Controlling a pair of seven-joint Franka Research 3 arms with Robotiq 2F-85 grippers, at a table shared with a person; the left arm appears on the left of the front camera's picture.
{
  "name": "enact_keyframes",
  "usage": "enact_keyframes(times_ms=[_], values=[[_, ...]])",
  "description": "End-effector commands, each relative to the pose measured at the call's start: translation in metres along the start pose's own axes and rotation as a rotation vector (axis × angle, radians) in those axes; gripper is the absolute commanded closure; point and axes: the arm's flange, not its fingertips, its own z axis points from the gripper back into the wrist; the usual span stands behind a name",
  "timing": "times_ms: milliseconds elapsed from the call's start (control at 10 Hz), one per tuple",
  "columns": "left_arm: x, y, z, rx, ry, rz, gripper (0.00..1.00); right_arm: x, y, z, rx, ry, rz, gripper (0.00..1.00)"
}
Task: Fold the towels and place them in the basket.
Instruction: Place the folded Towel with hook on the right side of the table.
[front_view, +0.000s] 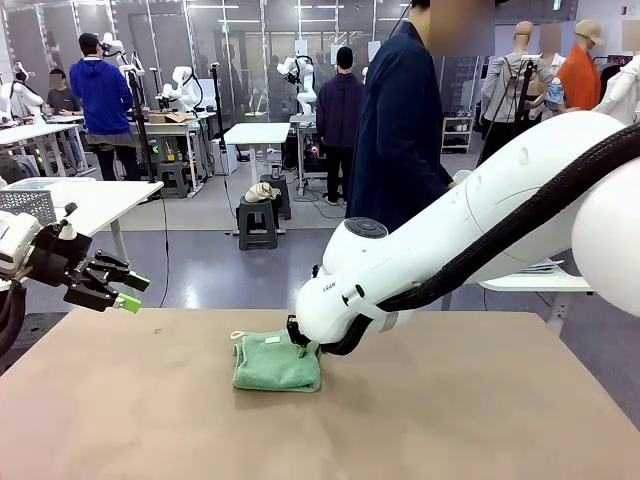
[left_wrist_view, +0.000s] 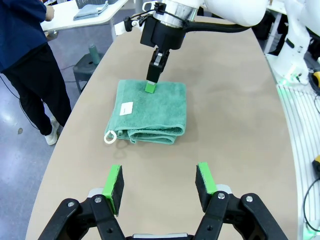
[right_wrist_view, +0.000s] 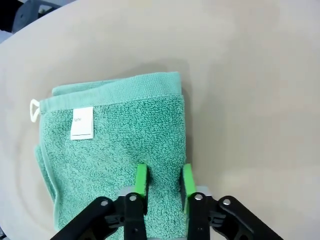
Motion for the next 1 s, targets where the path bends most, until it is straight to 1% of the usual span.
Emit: enact_keyframes(times_ms=[0,100,200,300,400,500,900], values=[[0.0010,0.0000,0.0010,0.001,-0.004,-0.002,0.26,-0.0034,0.0026,-0.0042,0.002,-0.021,0.014,0.92],[0.0010,0.0000,0.0010,0.001,-0.004,-0.002,0.26,-0.0044,0.0039,-0.0035,-0.005,-0.018,0.021,0.98],[0.0010,0.0000,0.0010,0.001,-0.004,-0.002,0.26,-0.0044,0.0046,-0.0015,-0.008,-0.015,0.027,0.90],[0.0010,0.0000,0.0010,0.001,-0.004,-0.002,0.26,-0.0048,0.0052,0.0000,-0.014,-0.004,0.030,1.00],[0.0010,0.0000,0.0010,0.001,-0.004,-0.002,0.26,-0.0038,0.0047,0.0023,-0.007,-0.014,0.024,1.00],[0.0010,0.0000,0.0010,0.001,-0.004,-0.002,0.26,-0.0022,0.0030,-0.0006,0.000,0.002,0.011,1.00],[0.0010,0.0000,0.0010,0.001,-0.004,-0.002,0.26,-0.0022,0.0030,-0.0006,0.000,0.002,0.011,1.00]])
